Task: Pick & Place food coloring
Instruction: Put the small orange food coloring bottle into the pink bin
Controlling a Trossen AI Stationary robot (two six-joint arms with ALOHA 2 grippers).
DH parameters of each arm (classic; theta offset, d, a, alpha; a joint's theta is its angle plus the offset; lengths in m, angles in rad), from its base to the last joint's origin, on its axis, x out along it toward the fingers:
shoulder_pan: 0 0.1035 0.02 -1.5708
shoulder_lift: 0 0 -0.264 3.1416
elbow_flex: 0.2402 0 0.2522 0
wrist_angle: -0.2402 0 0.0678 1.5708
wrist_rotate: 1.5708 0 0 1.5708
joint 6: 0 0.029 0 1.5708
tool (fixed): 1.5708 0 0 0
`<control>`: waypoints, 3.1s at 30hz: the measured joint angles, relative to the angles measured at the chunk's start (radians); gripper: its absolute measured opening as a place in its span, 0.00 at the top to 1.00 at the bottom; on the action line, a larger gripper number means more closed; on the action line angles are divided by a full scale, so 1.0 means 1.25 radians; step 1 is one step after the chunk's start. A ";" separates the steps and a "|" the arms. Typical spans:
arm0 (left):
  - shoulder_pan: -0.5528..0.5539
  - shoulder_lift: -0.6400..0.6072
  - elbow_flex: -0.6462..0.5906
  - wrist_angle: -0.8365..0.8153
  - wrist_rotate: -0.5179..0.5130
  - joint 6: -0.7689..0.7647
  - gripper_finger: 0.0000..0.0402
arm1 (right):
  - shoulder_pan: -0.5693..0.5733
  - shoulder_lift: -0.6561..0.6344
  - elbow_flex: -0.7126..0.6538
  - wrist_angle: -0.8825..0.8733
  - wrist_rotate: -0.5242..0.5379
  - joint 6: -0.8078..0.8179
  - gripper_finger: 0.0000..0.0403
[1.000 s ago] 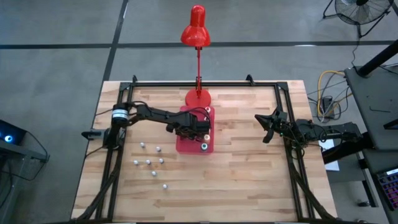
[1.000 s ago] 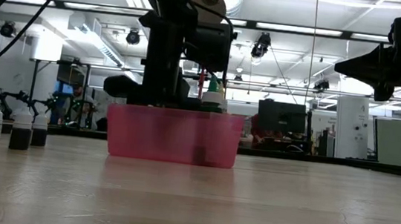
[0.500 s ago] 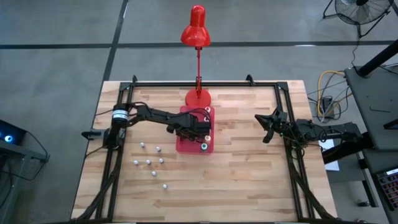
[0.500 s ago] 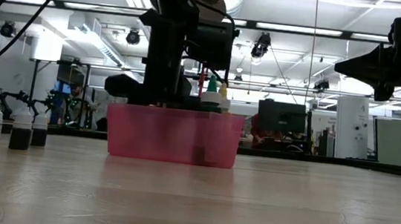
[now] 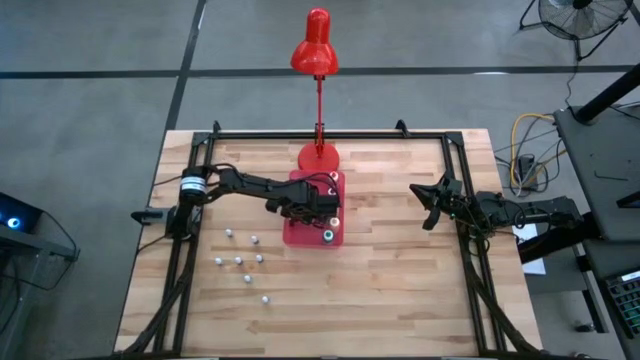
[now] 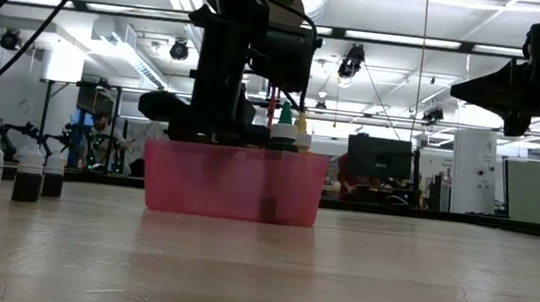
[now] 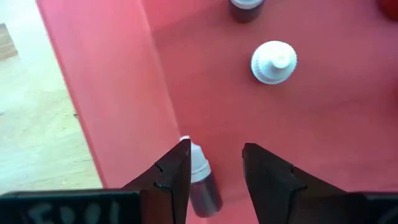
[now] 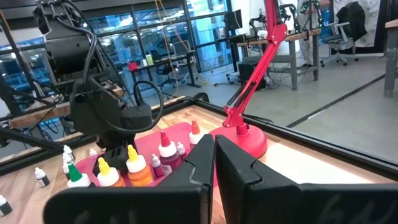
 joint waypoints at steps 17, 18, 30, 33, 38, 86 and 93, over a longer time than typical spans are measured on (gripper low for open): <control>-0.011 -0.001 0.013 -0.026 0.020 -0.025 0.71 | 0.000 0.000 0.000 0.000 0.000 0.000 0.98; -0.012 -0.001 0.017 -0.033 0.022 -0.030 0.71 | 0.000 0.000 0.000 0.000 0.000 0.000 0.98; -0.017 -0.001 0.042 -0.101 0.043 -0.049 0.71 | 0.000 0.000 0.000 0.000 0.000 0.000 0.98; -0.018 -0.001 0.041 -0.100 0.043 -0.051 0.71 | 0.000 0.000 0.000 0.000 0.000 0.000 0.98; -0.019 -0.001 0.040 -0.100 0.043 -0.057 0.71 | 0.000 0.000 0.000 0.000 0.000 0.000 0.98; -0.020 0.045 0.022 -0.004 0.039 0.031 0.71 | 0.000 0.001 0.000 0.000 0.000 0.000 0.98; -0.017 0.045 0.006 0.020 0.026 0.036 0.71 | 0.000 0.001 0.000 0.000 0.000 0.000 0.98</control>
